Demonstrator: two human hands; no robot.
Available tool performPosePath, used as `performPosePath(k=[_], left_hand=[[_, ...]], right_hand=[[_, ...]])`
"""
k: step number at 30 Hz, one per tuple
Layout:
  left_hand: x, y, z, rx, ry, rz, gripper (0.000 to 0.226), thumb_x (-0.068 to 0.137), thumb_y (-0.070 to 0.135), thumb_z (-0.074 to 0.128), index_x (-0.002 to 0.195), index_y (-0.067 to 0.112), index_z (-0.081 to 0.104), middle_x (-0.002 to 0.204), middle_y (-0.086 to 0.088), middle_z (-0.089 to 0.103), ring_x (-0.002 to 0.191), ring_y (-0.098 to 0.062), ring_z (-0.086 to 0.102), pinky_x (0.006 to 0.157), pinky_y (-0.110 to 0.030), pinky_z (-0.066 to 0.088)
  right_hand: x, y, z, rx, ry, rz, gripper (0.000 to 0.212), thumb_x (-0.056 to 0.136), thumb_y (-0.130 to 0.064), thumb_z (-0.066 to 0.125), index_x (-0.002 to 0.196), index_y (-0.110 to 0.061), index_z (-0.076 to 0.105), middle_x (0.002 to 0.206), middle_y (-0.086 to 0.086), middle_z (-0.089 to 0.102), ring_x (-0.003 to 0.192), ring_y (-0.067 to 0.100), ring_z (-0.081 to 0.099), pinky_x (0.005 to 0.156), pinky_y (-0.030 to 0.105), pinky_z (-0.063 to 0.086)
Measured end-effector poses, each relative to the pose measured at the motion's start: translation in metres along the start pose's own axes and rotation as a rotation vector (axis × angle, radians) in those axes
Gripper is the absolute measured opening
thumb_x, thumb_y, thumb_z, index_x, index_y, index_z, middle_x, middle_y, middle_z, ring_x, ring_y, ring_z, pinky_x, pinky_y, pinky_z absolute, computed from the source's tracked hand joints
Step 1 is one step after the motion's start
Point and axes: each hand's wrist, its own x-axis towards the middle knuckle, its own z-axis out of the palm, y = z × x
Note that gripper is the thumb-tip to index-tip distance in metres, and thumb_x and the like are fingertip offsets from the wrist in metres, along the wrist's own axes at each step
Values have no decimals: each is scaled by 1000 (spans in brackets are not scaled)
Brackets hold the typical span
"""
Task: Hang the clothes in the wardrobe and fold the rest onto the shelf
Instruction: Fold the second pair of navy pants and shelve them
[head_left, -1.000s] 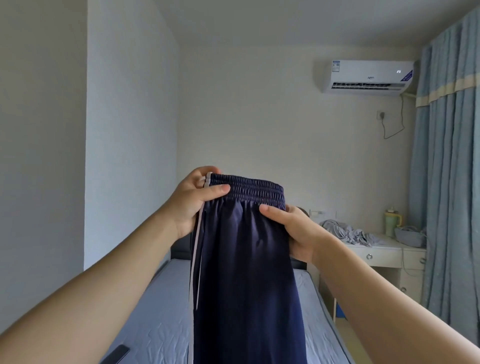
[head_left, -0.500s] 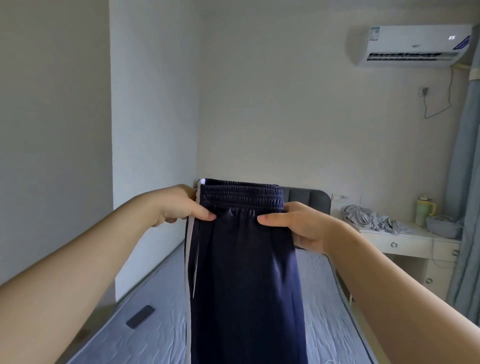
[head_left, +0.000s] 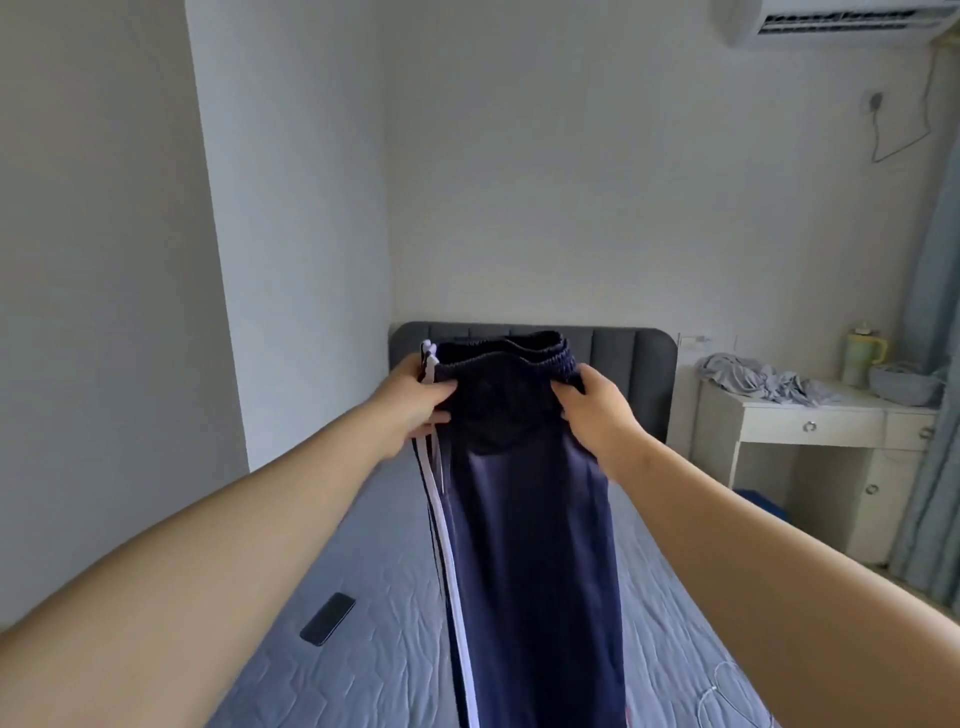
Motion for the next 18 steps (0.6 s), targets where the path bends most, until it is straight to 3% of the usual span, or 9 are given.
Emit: performPosePath(k=[3,6,9,14,18], left_hand=[[16,32,-32,-57,54,223,32,94,10,52,125,16,44,121,-3,54,96,-19,57,49,-7,46],[16,57,-61,-63,61,369,27,93,8,52,117,18,45,113,0,53,100,-18,56,52,-2,44],[6,71,-87,-32,62,465,19,93,8,53,104,20,45,107,1,55,100,-18,57,57,-3,47],[-32,64,-111,28,86,500,21,92,7,54,89,23,42,91,11,50,97,-17,57,64,-8,51],[-70,40,-121,88,101,427,21,91,10,56,105,15,41,95,6,50,88,-17,62,61,-7,50]], right_hand=[[14,-41,13,53,84,-128,18,94,-24,43,81,-32,53,78,-8,57,69,9,49,58,24,39],[17,-79,22,91,131,-218,19,94,-24,43,79,-30,51,74,-7,53,66,10,45,58,26,36],[9,-104,29,145,136,-284,13,93,-23,44,86,-18,53,74,-3,50,69,13,42,61,28,33],[-25,-109,44,232,75,-292,17,91,-18,47,91,-2,51,82,6,48,78,15,41,71,30,33],[-64,-92,54,254,3,-241,19,90,-20,48,97,-4,55,90,16,58,82,24,53,78,36,45]])
